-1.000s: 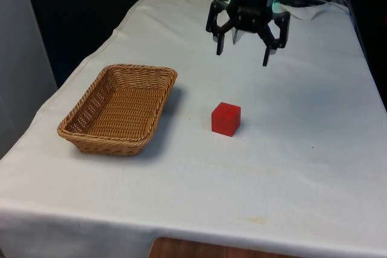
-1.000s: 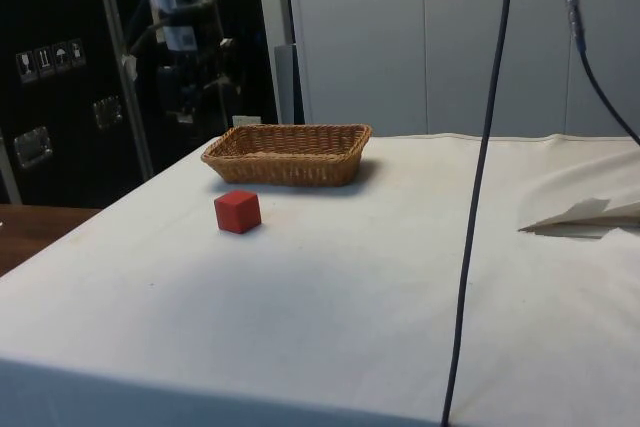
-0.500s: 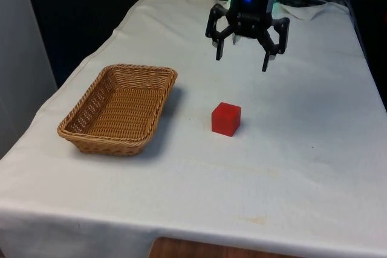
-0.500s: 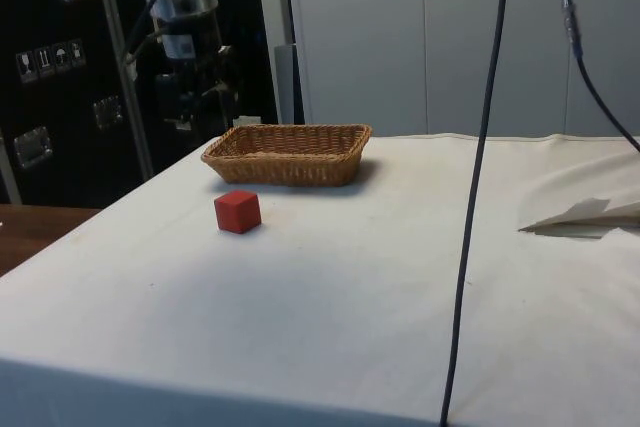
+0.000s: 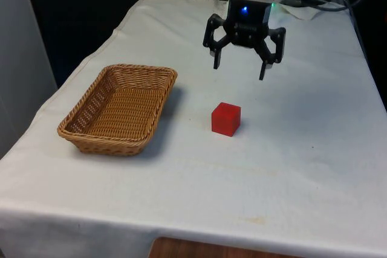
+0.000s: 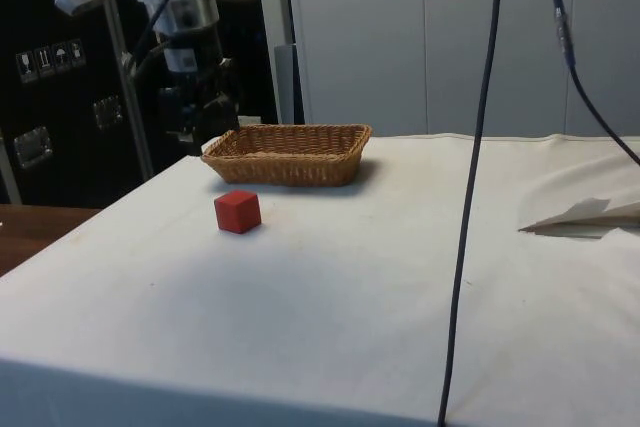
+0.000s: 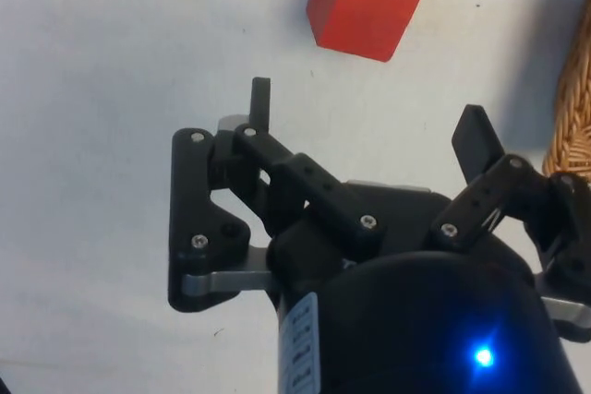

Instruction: Pick up the cube and place it into the basket.

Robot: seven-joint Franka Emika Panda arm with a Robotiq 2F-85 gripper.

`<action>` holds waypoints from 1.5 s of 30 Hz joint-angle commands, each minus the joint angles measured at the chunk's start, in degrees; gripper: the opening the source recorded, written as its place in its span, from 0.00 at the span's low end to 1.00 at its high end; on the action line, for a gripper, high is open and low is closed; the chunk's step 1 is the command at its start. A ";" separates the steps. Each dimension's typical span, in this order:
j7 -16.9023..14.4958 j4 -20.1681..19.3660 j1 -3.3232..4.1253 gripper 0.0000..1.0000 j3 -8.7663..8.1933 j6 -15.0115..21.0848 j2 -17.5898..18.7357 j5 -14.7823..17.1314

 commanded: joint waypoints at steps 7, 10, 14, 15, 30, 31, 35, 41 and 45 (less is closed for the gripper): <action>-0.97 0.63 -0.46 1.00 0.40 0.80 1.49 1.09; -0.80 0.57 -0.34 1.00 0.34 0.80 1.60 0.92; -0.86 0.52 -0.63 1.00 0.29 0.80 1.72 0.97; -0.92 0.34 -0.69 1.00 0.29 0.92 1.66 0.97; -2.12 -1.43 -1.60 1.00 -0.06 3.50 2.18 2.01; -2.58 -1.43 -1.89 1.00 0.29 4.07 2.35 2.64; -2.58 -1.32 -1.95 1.00 0.40 4.35 2.75 2.75; -2.86 -1.49 -2.12 1.00 0.57 5.50 3.44 3.67; -3.38 -1.55 -2.12 1.00 0.57 6.36 4.01 4.64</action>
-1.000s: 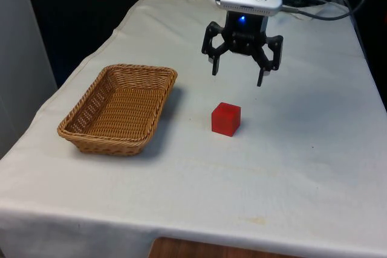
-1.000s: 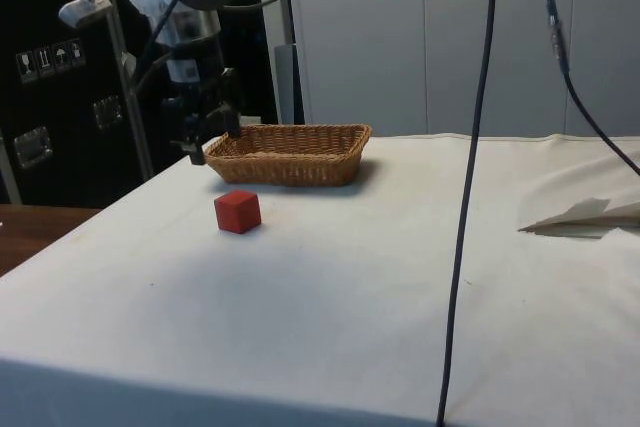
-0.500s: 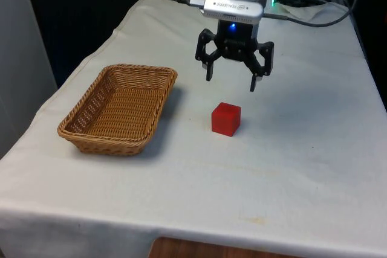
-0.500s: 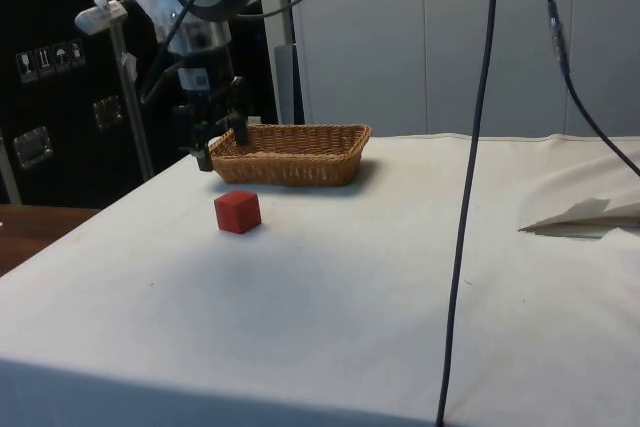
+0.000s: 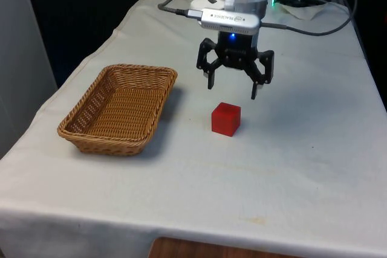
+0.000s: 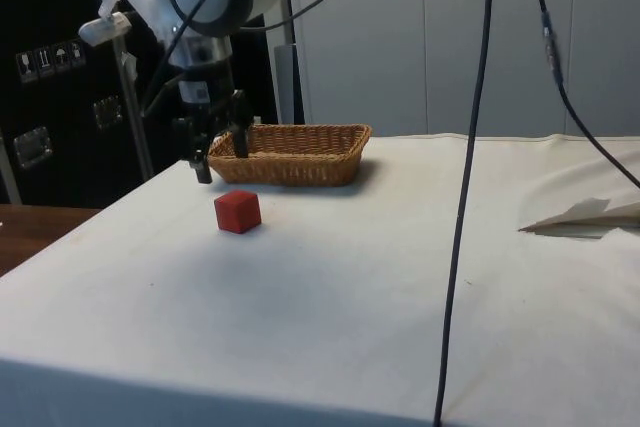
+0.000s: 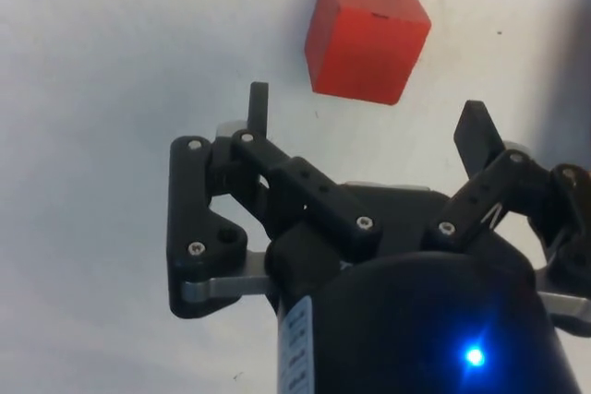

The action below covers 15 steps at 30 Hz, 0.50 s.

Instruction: Pick up the cube and place it into the basket.

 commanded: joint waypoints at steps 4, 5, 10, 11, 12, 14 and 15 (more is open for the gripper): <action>-0.23 0.00 0.00 1.00 0.06 0.52 0.40 0.46; -0.74 -0.23 -0.40 1.00 0.57 1.38 0.52 1.26; -1.26 -0.17 -0.52 1.00 0.63 2.18 1.43 2.35; -1.32 -0.17 -0.52 1.00 0.63 2.29 1.55 2.52; -0.69 -0.06 0.00 1.00 0.06 1.55 1.55 1.78; -1.49 -0.17 -0.52 1.00 0.63 2.52 1.83 2.86; -1.60 -0.17 -0.46 1.00 0.63 2.69 1.95 3.04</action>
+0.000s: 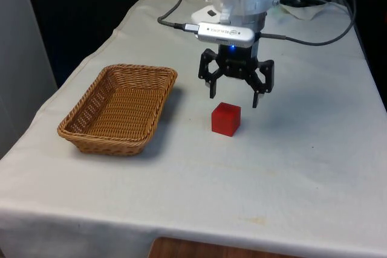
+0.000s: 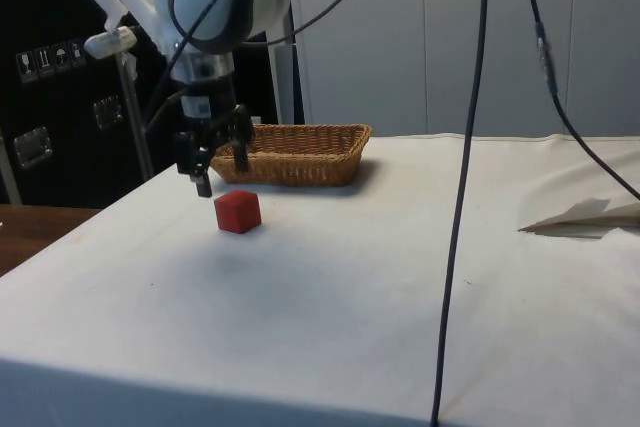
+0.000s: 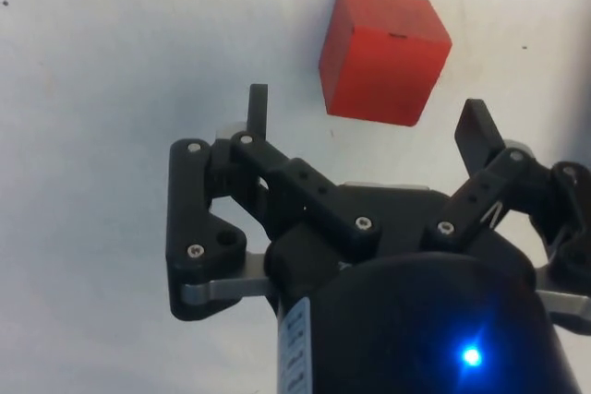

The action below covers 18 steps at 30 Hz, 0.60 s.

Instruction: Pick up the cube and place it into the basket.

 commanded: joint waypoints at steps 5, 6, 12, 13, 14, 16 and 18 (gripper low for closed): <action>-0.63 -0.11 -0.52 1.00 0.57 0.92 0.46 0.92; -0.63 -0.06 -0.52 1.00 0.57 0.97 0.57 0.97; -0.74 -0.06 -0.57 1.00 0.63 1.43 1.26 1.32; -0.74 -0.06 -0.57 1.00 0.63 1.55 1.32 1.43; -0.80 -0.11 -0.57 1.00 0.63 1.72 1.49 1.55; -0.29 0.00 -0.06 1.00 0.00 1.09 1.49 0.97; -1.09 -0.11 -0.57 1.00 0.63 2.18 2.01 2.12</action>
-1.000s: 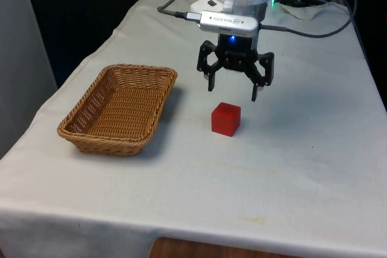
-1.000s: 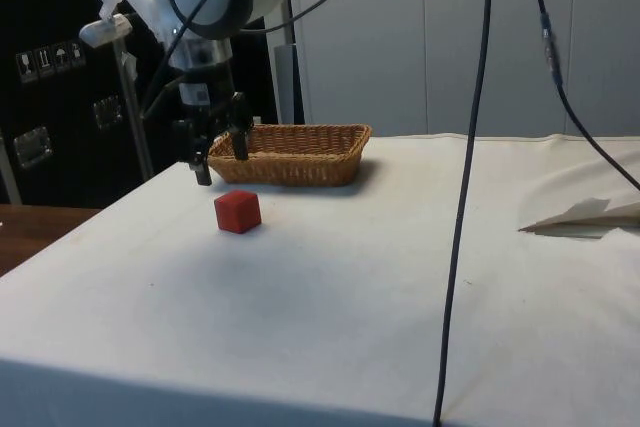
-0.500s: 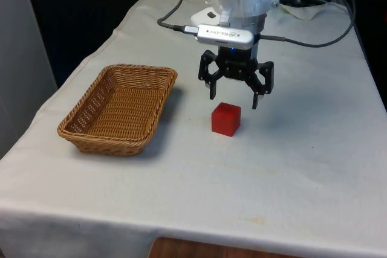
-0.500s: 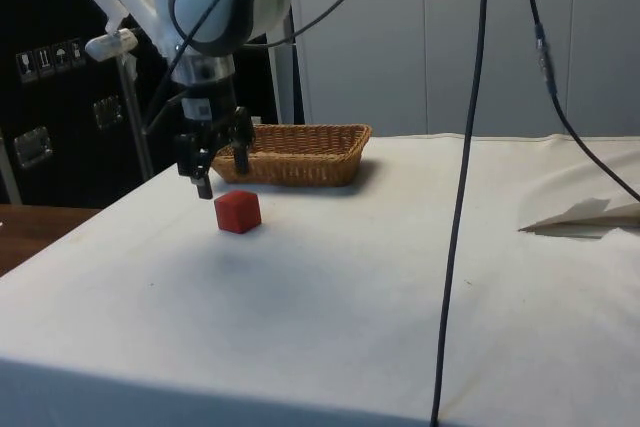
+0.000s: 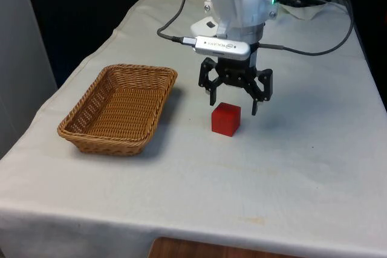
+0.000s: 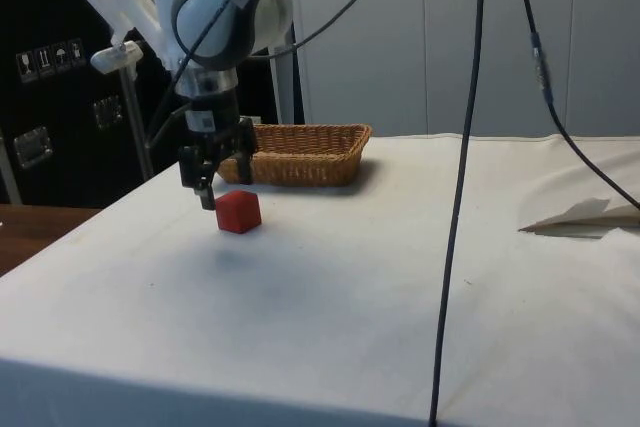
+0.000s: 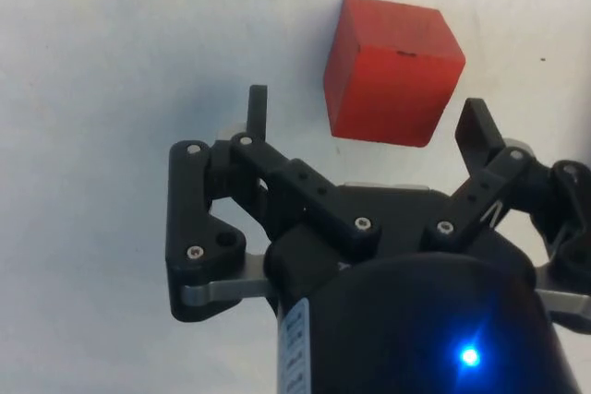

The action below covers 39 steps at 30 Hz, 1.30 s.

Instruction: Pick up the cube and place it into the basket.

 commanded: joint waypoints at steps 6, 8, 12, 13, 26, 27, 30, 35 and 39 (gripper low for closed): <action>-0.80 -0.06 -0.46 1.00 0.57 1.20 0.69 1.26; -0.86 -0.06 -0.52 1.00 0.57 1.55 1.03 1.43; -0.97 0.00 -0.63 1.00 0.69 2.01 1.55 1.72; -0.23 0.00 -0.06 1.00 0.00 1.26 1.43 0.92; -1.43 0.06 -0.63 1.00 0.69 3.90 3.38 2.98; -1.43 0.11 -0.57 1.00 0.69 4.01 3.50 2.98; -1.26 0.11 -0.46 1.00 0.52 4.13 3.72 2.92; -1.15 0.11 -0.40 1.00 0.40 4.13 3.90 2.81; -1.20 0.17 -0.46 1.00 0.40 4.07 4.13 2.75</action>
